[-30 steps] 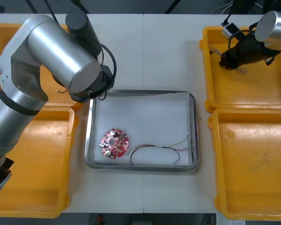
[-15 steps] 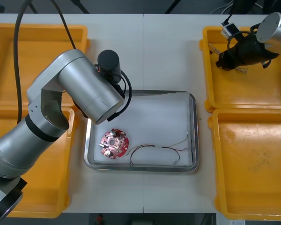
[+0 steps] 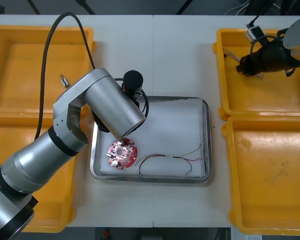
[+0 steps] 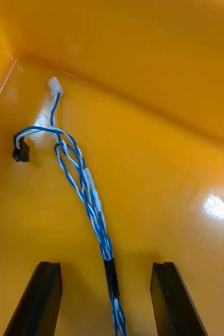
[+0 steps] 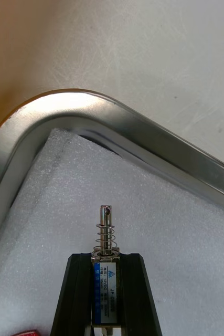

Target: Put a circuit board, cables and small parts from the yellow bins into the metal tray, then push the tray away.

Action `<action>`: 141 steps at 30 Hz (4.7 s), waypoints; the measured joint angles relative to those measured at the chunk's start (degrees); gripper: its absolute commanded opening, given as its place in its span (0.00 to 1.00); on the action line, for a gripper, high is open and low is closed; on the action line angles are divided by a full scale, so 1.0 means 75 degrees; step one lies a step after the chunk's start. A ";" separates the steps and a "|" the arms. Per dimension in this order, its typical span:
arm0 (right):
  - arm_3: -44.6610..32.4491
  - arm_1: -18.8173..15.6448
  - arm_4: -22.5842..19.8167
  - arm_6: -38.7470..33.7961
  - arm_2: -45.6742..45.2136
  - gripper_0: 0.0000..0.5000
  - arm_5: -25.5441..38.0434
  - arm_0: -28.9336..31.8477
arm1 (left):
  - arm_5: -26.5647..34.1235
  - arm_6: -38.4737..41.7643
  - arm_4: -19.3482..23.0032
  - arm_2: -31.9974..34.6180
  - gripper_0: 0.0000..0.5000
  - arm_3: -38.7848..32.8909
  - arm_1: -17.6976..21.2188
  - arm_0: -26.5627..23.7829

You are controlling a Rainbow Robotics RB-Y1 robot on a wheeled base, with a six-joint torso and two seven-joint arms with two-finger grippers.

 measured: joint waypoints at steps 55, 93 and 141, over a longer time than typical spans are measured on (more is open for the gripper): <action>-0.2977 -0.1709 0.0129 0.0571 -0.1247 0.00 0.4367 0.0276 | 0.2009 0.0005 0.4234 0.1619 1.00 -0.1941 0.2112 -0.1457; -0.8712 -0.1314 0.0113 -0.0958 -0.1942 0.00 0.7264 0.1306 | -0.1300 -0.2618 0.4740 0.1700 1.00 0.2804 0.3236 -0.1573; -0.7843 0.0289 0.1445 0.0292 0.2522 0.93 0.3921 0.1312 | -0.3963 -0.2619 0.4258 0.0229 0.00 0.4030 0.3252 -0.1640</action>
